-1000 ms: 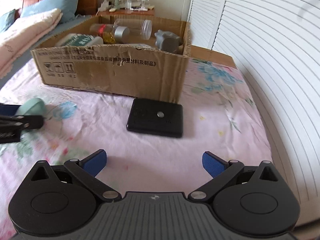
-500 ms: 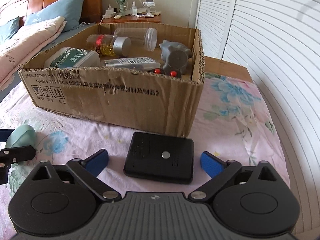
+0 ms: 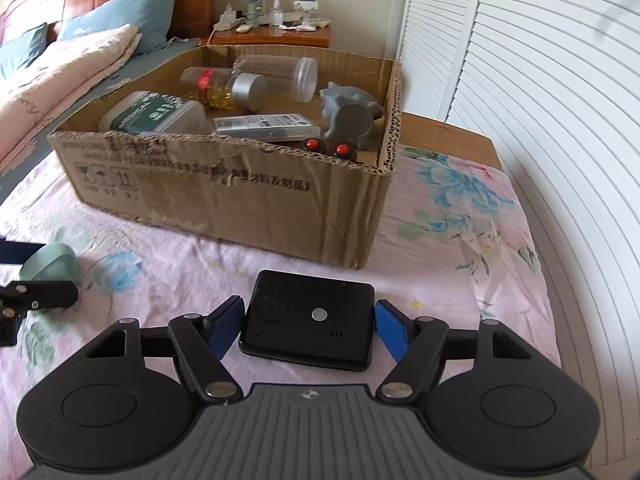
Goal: Organize rigid objects
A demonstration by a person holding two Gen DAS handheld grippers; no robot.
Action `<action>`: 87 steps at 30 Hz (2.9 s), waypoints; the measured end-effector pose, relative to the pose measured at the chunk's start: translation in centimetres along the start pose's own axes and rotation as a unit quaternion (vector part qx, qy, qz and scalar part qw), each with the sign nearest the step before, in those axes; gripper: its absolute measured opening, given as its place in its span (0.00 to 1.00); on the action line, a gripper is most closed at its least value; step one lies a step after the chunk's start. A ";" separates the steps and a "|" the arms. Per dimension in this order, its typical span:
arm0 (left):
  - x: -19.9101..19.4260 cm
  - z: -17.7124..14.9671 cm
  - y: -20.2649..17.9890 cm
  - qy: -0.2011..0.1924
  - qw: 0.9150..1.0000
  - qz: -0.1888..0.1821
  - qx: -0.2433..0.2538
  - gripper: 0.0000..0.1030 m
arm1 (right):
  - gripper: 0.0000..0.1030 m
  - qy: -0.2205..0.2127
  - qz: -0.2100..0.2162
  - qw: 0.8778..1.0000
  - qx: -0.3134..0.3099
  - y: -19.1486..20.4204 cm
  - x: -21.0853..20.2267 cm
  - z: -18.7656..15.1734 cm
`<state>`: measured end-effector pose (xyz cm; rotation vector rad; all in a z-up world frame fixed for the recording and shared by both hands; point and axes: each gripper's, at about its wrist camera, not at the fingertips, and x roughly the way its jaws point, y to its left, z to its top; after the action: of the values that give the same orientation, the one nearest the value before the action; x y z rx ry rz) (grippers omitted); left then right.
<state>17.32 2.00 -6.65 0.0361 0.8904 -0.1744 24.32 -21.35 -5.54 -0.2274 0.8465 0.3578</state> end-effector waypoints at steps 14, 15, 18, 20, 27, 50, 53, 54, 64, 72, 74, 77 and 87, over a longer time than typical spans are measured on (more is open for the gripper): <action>-3.7 1.6 0.7 0.016 0.997 -0.032 0.070 0.50 | 0.73 -0.034 0.043 0.997 -0.049 1.3 -6.6 2.4; -4.0 1.9 0.8 0.014 0.997 -0.033 0.072 0.50 | 0.73 -0.040 0.048 0.997 -0.050 1.4 -6.9 3.0; -4.9 2.9 1.1 0.004 0.996 -0.035 0.078 0.50 | 0.73 -0.058 0.052 0.995 -0.055 1.7 -7.2 5.1; -5.2 3.7 1.3 -0.003 0.996 -0.033 0.082 0.50 | 0.73 -0.065 0.051 0.995 -0.057 2.0 -6.6 6.7; -5.4 6.5 2.0 -0.025 0.996 -0.027 0.079 0.50 | 0.73 -0.047 0.049 0.997 -0.046 2.3 -1.9 10.6; 3.5 17.6 -0.6 -0.021 0.995 -0.031 0.093 0.50 | 1.00 -0.087 0.029 0.995 0.050 1.2 -6.2 5.8; 5.2 18.2 -1.2 -0.012 0.995 -0.031 0.091 0.51 | 1.00 -0.081 0.028 0.995 0.057 1.2 -6.4 5.1; 5.4 18.3 -1.3 -0.016 0.995 -0.026 0.090 0.54 | 1.00 -0.079 0.027 0.995 0.057 1.2 -6.4 4.9; 1.6 17.6 -0.7 -0.064 0.996 0.010 0.068 0.91 | 1.00 -0.056 0.009 0.994 0.097 0.7 -7.3 4.4; -4.5 11.1 -0.7 -0.049 0.997 0.044 0.028 0.93 | 1.00 -0.020 -0.031 0.992 0.119 1.2 -8.1 3.5; -5.5 9.4 -0.7 -0.041 0.998 0.045 0.008 0.93 | 1.00 -0.017 -0.037 0.992 0.122 1.4 -8.7 3.2; -7.1 7.5 -0.9 -0.049 0.997 0.050 -0.019 0.93 | 1.00 -0.017 -0.040 0.992 0.123 1.8 -9.6 2.8; -9.1 5.4 -2.9 -0.047 0.995 0.086 -0.025 0.94 | 1.00 -0.031 -0.045 0.991 0.126 2.5 -12.0 2.0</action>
<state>15.41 -0.22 3.89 0.0575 0.7925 0.0075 17.43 -21.02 4.78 -0.0197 0.8095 0.1698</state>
